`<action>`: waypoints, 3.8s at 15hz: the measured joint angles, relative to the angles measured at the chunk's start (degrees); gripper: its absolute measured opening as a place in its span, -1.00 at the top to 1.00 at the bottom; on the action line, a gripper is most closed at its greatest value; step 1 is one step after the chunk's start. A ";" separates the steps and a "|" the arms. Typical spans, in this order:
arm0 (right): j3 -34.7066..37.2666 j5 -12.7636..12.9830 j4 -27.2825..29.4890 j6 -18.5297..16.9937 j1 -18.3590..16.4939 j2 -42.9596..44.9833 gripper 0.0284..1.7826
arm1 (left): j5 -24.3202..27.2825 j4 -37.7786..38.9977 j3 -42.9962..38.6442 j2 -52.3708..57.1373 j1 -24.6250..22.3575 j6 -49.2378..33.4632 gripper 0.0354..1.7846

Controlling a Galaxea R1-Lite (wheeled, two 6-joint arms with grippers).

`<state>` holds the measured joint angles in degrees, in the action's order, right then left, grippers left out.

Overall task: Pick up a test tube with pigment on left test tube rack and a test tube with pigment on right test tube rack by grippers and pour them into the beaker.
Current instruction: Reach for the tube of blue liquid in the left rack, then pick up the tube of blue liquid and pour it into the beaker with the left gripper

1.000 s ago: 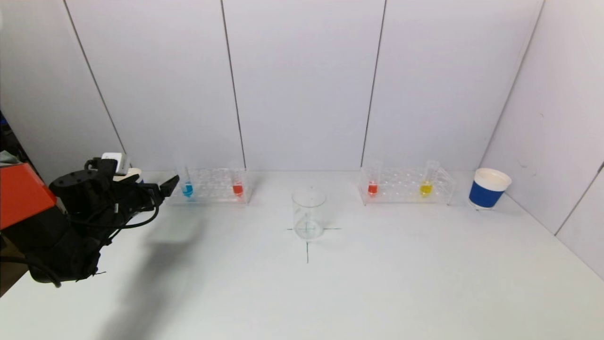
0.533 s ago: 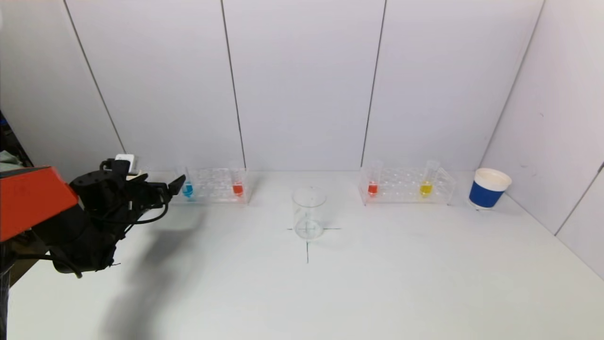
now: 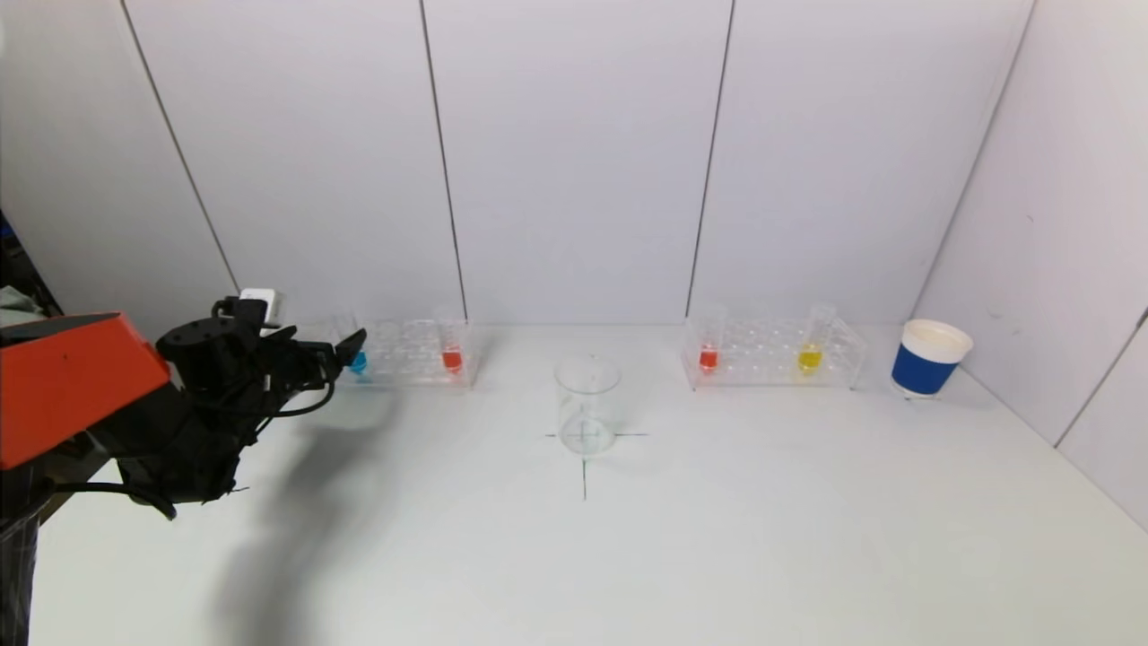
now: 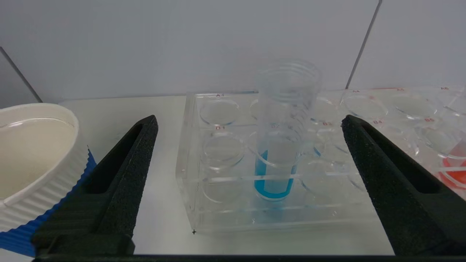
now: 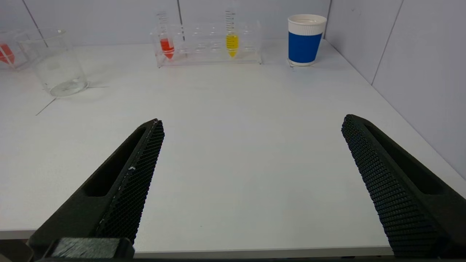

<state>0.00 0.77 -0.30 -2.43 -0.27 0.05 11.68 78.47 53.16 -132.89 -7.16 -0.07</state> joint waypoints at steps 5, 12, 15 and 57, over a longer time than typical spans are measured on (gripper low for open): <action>0.00 0.00 0.00 -0.02 0.00 0.00 -0.99 | -0.79 -3.54 3.75 -0.10 0.30 -0.02 -0.98; 0.00 0.00 0.00 0.00 0.00 0.00 -0.99 | -0.83 -4.55 5.27 -0.57 0.41 -0.04 -0.98; 0.00 0.02 -0.02 -0.02 0.00 0.00 -0.99 | -0.94 -4.72 5.52 -0.85 0.68 -0.09 -0.98; 0.00 0.00 0.00 -0.02 0.00 0.00 -0.99 | -2.91 -5.07 8.61 -3.22 2.95 2.85 0.52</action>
<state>0.00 0.77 -0.30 -2.45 -0.27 0.05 8.77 73.40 61.77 -136.11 -4.21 2.78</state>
